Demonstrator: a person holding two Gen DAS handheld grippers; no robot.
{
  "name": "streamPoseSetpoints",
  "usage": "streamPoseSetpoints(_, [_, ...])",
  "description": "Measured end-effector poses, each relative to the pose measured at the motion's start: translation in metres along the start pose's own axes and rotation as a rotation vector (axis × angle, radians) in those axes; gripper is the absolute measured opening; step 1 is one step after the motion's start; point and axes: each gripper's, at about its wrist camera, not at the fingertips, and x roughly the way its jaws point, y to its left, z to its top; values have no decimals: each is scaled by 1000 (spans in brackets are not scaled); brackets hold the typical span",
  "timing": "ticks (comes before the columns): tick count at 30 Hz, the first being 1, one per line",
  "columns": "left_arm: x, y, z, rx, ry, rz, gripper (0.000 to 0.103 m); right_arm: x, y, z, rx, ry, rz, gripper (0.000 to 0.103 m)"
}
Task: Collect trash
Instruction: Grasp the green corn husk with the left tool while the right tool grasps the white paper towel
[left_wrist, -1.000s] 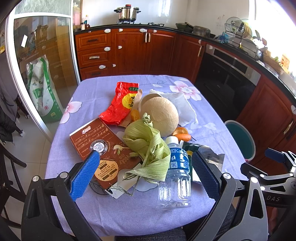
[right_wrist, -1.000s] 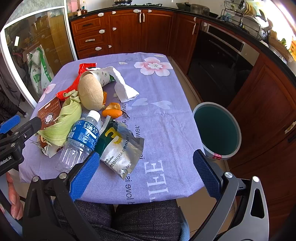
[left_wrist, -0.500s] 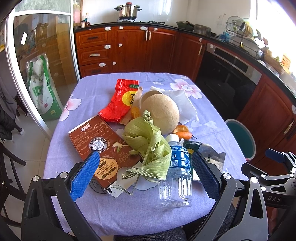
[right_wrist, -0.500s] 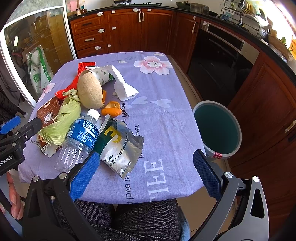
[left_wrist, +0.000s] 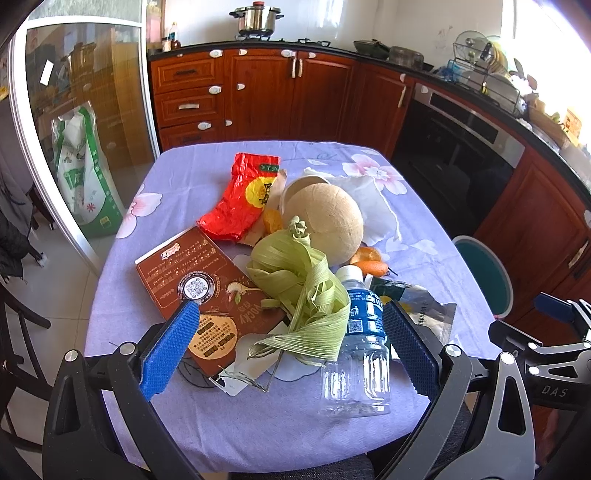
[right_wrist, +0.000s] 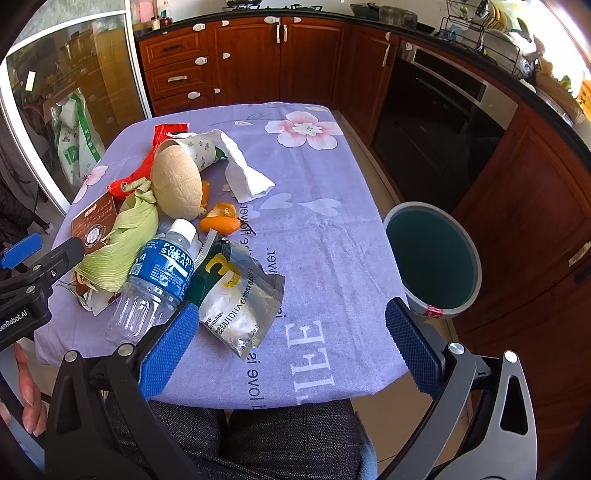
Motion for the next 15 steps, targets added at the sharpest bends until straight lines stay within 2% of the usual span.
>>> streamPoseSetpoints(6, [21, 17, 3, -15, 47, -4, 99, 9, 1, 6, -10, 13, 9, 97])
streamPoseSetpoints(11, [44, 25, 10, -40, 108, -61, 99, 17, 5, 13, -49, -8, 42, 97])
streamPoseSetpoints(15, [58, 17, 20, -11, 139, -86, 99, 26, 6, 24, -53, -2, 65, 97])
